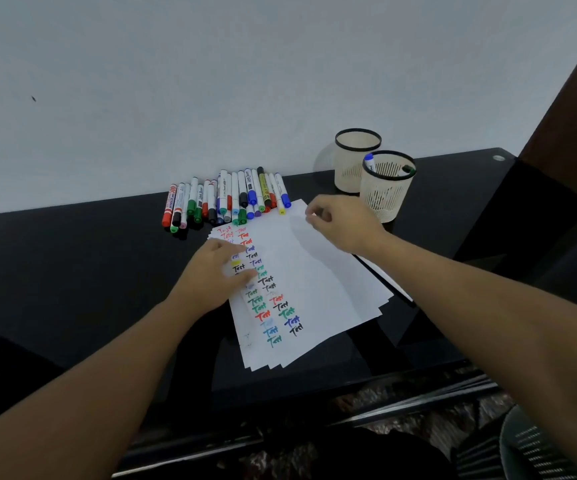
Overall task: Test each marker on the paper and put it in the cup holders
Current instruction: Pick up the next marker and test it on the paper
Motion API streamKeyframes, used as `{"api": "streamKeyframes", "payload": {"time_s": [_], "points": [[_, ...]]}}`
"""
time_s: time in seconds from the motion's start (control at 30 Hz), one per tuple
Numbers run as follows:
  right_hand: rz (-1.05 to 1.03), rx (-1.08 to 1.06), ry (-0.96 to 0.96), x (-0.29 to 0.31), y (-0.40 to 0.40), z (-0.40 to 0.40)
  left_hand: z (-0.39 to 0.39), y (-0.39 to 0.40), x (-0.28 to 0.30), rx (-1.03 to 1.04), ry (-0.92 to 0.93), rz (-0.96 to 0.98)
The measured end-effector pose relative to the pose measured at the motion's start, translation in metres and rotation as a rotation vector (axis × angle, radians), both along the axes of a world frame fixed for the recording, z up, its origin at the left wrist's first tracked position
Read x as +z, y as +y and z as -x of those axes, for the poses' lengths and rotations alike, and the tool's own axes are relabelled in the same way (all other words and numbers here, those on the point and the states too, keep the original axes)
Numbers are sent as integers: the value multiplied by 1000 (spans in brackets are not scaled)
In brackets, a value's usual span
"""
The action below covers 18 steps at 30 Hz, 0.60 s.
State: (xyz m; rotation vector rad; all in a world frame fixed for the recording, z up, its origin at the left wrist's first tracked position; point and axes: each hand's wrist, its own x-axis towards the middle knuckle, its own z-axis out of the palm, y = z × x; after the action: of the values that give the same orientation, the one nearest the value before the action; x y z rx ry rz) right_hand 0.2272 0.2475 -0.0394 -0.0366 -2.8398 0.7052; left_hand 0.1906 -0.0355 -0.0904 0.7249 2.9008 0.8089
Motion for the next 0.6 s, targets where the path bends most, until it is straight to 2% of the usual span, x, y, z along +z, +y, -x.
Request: {"api": "streamKeyframes", "payload": {"time_s": [0.1, 0.2, 0.6], "points": [[-34, 27, -157, -13, -5, 15, 5, -6, -9, 4, 44, -25], [-93, 42, -232, -21, -9, 34, 4, -8, -23, 10, 128, -60], [-351, -30, -244, -39, -21, 97, 10, -9, -31, 15, 163, -143]]}}
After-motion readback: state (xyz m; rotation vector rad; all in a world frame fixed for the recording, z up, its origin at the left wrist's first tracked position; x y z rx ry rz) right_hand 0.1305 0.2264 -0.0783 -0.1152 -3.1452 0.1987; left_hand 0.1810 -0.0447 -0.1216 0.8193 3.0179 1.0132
